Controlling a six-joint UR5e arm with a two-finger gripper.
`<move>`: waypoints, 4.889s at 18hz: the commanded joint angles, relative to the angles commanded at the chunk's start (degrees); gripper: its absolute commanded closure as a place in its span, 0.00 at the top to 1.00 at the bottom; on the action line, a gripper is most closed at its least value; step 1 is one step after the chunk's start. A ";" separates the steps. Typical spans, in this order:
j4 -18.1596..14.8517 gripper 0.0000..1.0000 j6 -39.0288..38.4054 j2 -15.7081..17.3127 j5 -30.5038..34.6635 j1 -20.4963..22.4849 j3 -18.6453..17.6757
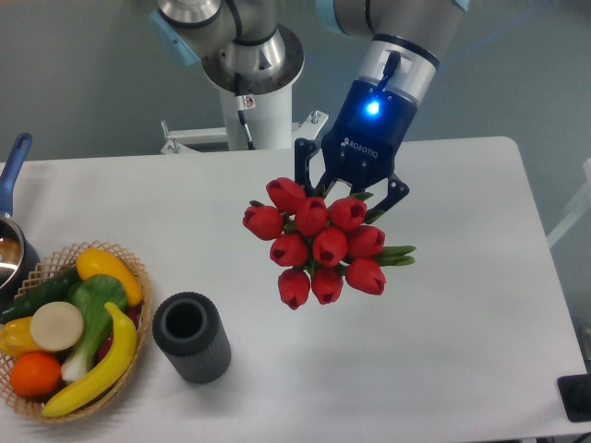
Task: Insert the flowers into the vase
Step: 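Hold the red tulip bunch in the gripper above the table, then carry the tulip bunch over to the black vase, then lower the tulip stems down into the black vase opening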
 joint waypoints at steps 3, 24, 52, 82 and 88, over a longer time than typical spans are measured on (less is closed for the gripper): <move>0.00 0.39 0.00 0.00 0.00 -0.09 0.17; 5.89 0.39 4.64 -5.27 -9.65 -2.90 2.90; 7.56 0.39 11.43 -16.17 -33.84 -10.63 6.42; 7.56 0.39 11.51 -19.42 -33.66 -11.43 2.99; 7.56 0.39 12.74 -20.83 -33.40 -11.42 2.64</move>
